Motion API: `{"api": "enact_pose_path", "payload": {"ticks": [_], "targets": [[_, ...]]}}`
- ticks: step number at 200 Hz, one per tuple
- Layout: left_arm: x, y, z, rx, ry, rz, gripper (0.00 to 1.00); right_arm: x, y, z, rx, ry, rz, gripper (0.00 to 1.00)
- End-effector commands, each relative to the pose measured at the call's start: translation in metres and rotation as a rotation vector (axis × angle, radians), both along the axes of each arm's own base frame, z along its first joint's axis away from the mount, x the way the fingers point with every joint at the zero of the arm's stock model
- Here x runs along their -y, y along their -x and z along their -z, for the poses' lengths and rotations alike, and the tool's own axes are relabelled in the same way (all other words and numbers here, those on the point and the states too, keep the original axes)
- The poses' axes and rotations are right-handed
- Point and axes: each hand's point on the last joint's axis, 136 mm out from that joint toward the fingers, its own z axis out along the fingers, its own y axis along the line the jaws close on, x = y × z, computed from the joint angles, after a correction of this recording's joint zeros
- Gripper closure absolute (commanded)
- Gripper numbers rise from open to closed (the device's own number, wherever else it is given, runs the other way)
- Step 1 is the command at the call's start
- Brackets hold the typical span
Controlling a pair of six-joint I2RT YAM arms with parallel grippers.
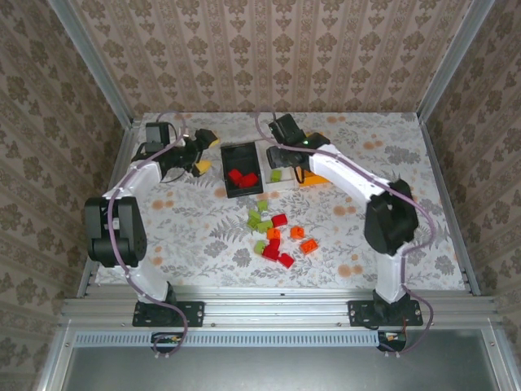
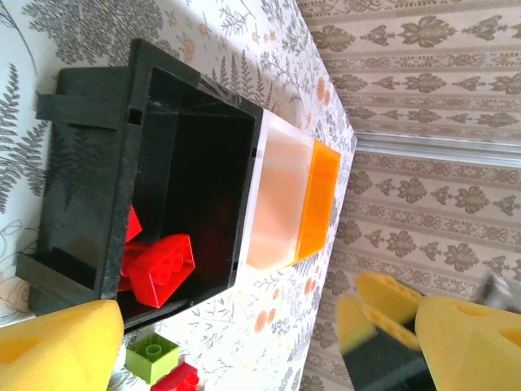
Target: Sort the legos into containers by color
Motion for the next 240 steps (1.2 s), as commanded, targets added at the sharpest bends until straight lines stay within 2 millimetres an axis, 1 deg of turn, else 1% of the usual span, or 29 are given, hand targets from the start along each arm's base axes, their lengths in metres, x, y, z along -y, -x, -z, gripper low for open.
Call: {"api": "enact_pose_path", "payload": {"ticks": [1, 18, 32, 51, 64, 80, 103, 124, 138, 152, 161, 173, 188, 198, 220, 231, 240], "targets": [[0.029, 0.012, -0.018, 0.044, 0.002, 0.074, 0.05, 0.005, 0.047, 0.022, -0.063, 0.029, -0.016, 0.42], [0.061, 0.028, -0.014, 0.035, -0.014, 0.159, 0.05, 0.013, 0.083, 0.053, -0.137, 0.068, -0.034, 0.44], [0.08, 0.04, -0.006, 0.022, -0.035, 0.194, 0.06, 0.017, 0.107, 0.074, -0.201, 0.071, -0.043, 0.44], [0.096, 0.051, 0.004, -0.004, -0.034, 0.226, 0.06, 0.013, 0.126, 0.095, -0.273, 0.021, -0.037, 0.42], [0.096, 0.049, 0.005, -0.011, -0.028, 0.232, 0.06, 0.008, 0.134, 0.109, -0.311, -0.002, -0.037, 0.4], [0.092, 0.047, 0.008, -0.009, -0.042, 0.224, 0.06, -0.003, 0.132, 0.119, -0.317, -0.026, -0.042, 0.38], [0.09, 0.045, 0.011, -0.01, -0.055, 0.222, 0.05, -0.009, 0.129, 0.136, -0.342, -0.023, -0.047, 0.37], [0.091, 0.045, 0.013, -0.018, -0.051, 0.226, 0.05, -0.008, 0.125, 0.151, -0.354, 0.002, -0.038, 0.37], [0.091, 0.045, 0.013, -0.019, -0.051, 0.226, 0.05, -0.002, 0.121, 0.159, -0.355, 0.013, -0.017, 0.37], [0.091, 0.045, 0.012, -0.014, -0.049, 0.226, 0.05, 0.011, 0.115, 0.162, -0.353, 0.025, 0.02, 0.38], [0.091, 0.045, 0.011, -0.013, -0.048, 0.227, 0.05, 0.018, 0.112, 0.16, -0.353, 0.003, 0.042, 0.38], [0.091, 0.045, 0.009, -0.01, -0.044, 0.227, 0.05, 0.028, 0.108, 0.154, -0.346, -0.038, 0.068, 0.38], [0.09, 0.044, 0.008, -0.009, -0.04, 0.226, 0.05, 0.038, 0.102, 0.144, -0.321, -0.035, 0.085, 0.38], [0.09, 0.044, 0.008, -0.008, -0.04, 0.225, 0.05, 0.037, 0.1, 0.138, -0.31, -0.034, 0.075, 0.38], [0.088, 0.043, 0.007, -0.008, -0.038, 0.219, 0.05, 0.025, 0.099, 0.126, -0.293, -0.053, 0.045, 0.38], [0.087, 0.042, 0.006, -0.004, -0.038, 0.218, 0.05, 0.019, 0.099, 0.122, -0.281, -0.064, 0.035, 0.38], [0.087, 0.042, 0.006, -0.003, -0.039, 0.216, 0.05, 0.016, 0.099, 0.124, -0.279, -0.077, 0.029, 0.38]]}}
